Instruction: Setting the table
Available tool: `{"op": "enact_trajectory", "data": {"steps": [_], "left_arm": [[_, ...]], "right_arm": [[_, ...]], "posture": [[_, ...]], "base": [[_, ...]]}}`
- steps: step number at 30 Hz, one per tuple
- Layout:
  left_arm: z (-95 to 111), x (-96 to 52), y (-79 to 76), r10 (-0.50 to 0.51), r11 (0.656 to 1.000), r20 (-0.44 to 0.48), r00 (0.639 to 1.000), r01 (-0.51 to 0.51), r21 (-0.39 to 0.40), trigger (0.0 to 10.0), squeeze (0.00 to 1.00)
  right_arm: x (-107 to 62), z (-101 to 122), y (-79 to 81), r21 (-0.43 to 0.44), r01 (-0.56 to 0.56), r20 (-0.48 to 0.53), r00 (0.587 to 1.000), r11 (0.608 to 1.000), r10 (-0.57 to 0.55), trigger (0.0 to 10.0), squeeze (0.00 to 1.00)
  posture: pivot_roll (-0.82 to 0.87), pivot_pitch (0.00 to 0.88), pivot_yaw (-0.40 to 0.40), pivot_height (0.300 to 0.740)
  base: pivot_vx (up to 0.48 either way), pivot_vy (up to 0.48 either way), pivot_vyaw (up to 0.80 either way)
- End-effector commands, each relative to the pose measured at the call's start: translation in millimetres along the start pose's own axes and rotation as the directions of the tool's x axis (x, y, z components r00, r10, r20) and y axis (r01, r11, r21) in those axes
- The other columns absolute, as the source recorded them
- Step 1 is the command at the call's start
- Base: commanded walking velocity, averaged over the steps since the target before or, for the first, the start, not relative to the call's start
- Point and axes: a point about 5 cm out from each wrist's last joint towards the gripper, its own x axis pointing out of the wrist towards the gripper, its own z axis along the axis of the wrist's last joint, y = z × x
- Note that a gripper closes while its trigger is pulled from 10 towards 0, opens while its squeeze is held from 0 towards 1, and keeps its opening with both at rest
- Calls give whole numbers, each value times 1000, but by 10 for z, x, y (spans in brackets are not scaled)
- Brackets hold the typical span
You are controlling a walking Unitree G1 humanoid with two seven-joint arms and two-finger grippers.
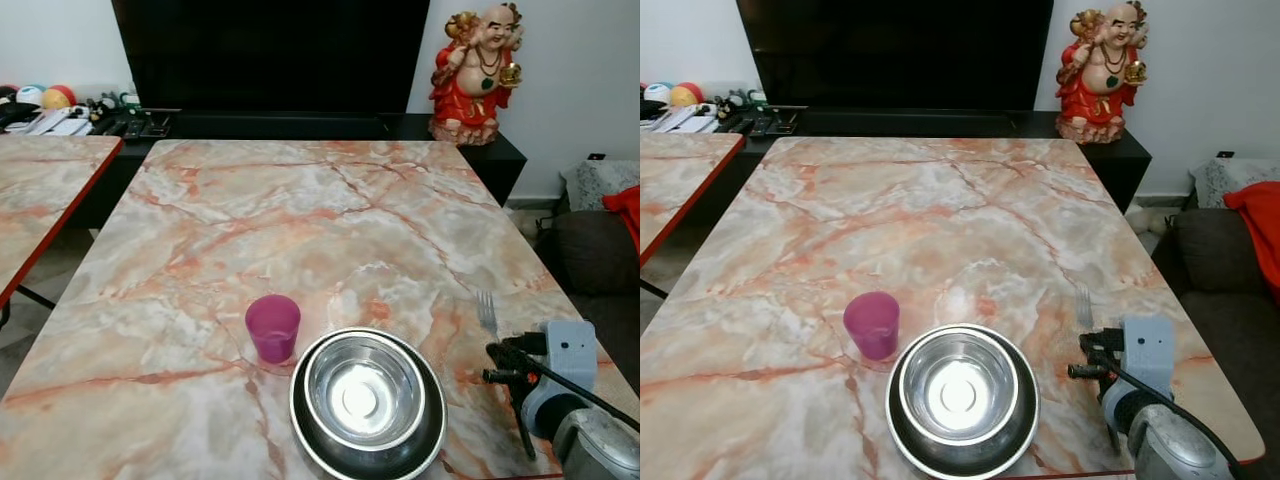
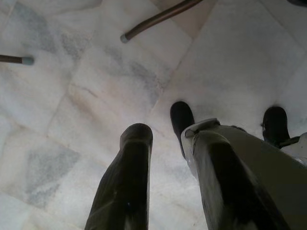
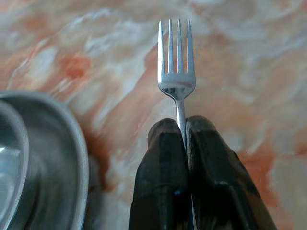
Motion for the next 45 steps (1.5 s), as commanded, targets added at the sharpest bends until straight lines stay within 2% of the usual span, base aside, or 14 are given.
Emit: {"op": "enact_trajectory", "data": {"steps": [1, 2, 4, 6, 10, 12, 17, 22, 25, 32, 38, 45], "left_arm": [[-157, -53, 114, 9, 1000, -40, 999, -9, -6, 10000, 0], [-238, -93, 192, 13, 1000, -49, 999, -14, -10, 10000, 0], [-255, -101, 208, 14, 1000, -51, 999, -15, -11, 10000, 0], [-371, -185, 395, 29, 999, -66, 997, -30, -12, 10000, 0], [-358, -209, 499, 42, 999, -68, 997, -43, -16, 10000, 0], [-305, -204, 541, 51, 998, -66, 997, -52, -18, 10000, 0], [-201, -152, 472, 42, 999, -48, 998, -43, -20, 10000, 0], [-221, -132, 373, 27, 1000, -47, 998, -28, -2, 10000, 0], [-201, -84, 186, 7, 1000, -33, 999, -7, -1, 10000, 0], [-167, -46, 36, -9, 1000, -30, 1000, 9, 4, 10000, 0], [-142, -45, 74, -2, 1000, -29, 1000, 2, -2, 10000, 0], [-95, -76, 285, 26, 1000, -28, 999, -26, -9, 10000, 0]], "right_arm": [[9, -70, -3, 26, -18, -34, 999, 999, 18, 10000, 0], [14, -82, -1, 38, -25, -42, 999, 999, 27, 10000, 0], [15, -83, 0, 40, -28, -44, 999, 999, 29, 10000, 0], [22, -91, 16, 11, -41, -70, 997, 999, 42, 10000, 0], [25, -105, 35, -1, -41, -83, 996, 999, 41, 10000, 0], [37, -149, 82, -39, -49, -99, 994, 998, 45, 10000, 0], [62, -159, 111, -37, -30, -99, 995, 999, 26, 10000, 0], [75, -207, 127, -36, -13, -103, 995, 999, 9, 10000, 0], [87, -201, 74, -32, 30, -95, 995, 999, -33, 10000, 0], [110, -114, 11, -31, 65, -45, 997, 997, -66, 10000, 0], [164, -113, 67, -52, 43, -32, 998, 998, -45, 10000, 0], [189, -249, 57, -111, 53, -85, 994, 992, -63, 10000, 0]], "posture": [[-128, 73, -43, 740], [-128, 73, -43, 740], [-128, 73, -43, 740], [-123, 67, -50, 740], [-122, 64, -51, 740], [-129, 63, -49, 740], [-137, 69, -39, 740], [-139, 64, -34, 740], [-133, 64, -34, 740], [-134, 70, -35, 740], [-128, 84, -40, 740], [-125, 98, -33, 740]], "base": [[0, 0, 0], [0, 0, 0], [0, 0, 0], [0, 0, 0], [0, 0, 0], [0, 0, 0], [0, 0, 0], [0, 0, 0], [0, 0, 0], [0, 0, 0], [0, 0, 0], [0, 0, 0]]}}
